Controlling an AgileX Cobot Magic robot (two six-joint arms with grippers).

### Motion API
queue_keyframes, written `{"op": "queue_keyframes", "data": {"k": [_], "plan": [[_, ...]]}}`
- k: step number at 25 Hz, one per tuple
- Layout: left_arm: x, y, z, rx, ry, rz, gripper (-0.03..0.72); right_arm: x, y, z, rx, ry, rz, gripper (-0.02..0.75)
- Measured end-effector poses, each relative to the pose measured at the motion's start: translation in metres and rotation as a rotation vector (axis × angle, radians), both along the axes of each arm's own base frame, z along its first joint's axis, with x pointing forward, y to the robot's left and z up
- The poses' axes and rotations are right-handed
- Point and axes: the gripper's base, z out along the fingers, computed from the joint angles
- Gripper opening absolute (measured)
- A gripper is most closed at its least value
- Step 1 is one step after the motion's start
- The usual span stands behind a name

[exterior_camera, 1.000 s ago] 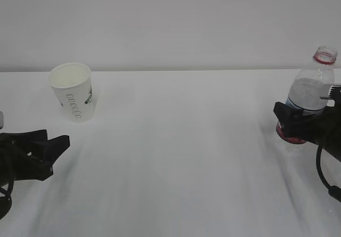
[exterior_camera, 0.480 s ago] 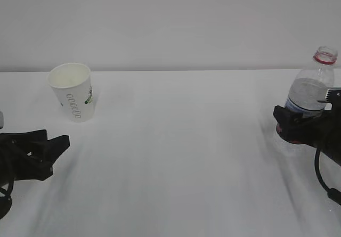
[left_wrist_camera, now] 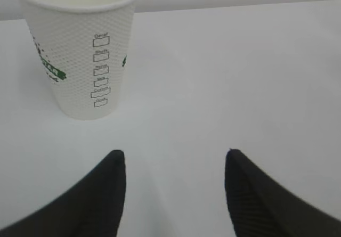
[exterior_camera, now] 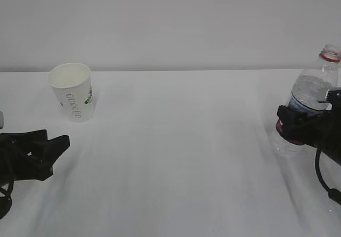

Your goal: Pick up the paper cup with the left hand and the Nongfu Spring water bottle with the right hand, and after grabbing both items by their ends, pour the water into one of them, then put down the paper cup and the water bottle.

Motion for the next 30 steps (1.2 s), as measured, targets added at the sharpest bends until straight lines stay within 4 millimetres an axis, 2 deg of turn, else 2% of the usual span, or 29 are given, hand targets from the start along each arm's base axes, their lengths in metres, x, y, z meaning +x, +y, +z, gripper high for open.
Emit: {"op": "queue_keyframes", "data": {"k": [17, 23, 30], "plan": [[0.000, 0.000, 0.000, 0.000, 0.000, 0.000, 0.434, 0.000, 0.001, 0.001, -0.004, 0.004, 0.011, 0.428], [0.000, 0.000, 0.000, 0.000, 0.000, 0.000, 0.434, -0.004, 0.001, 0.009, -0.024, 0.025, 0.020, 0.428], [0.000, 0.000, 0.000, 0.000, 0.000, 0.000, 0.434, -0.006, 0.000, 0.027, -0.049, 0.031, 0.019, 0.428]]}}
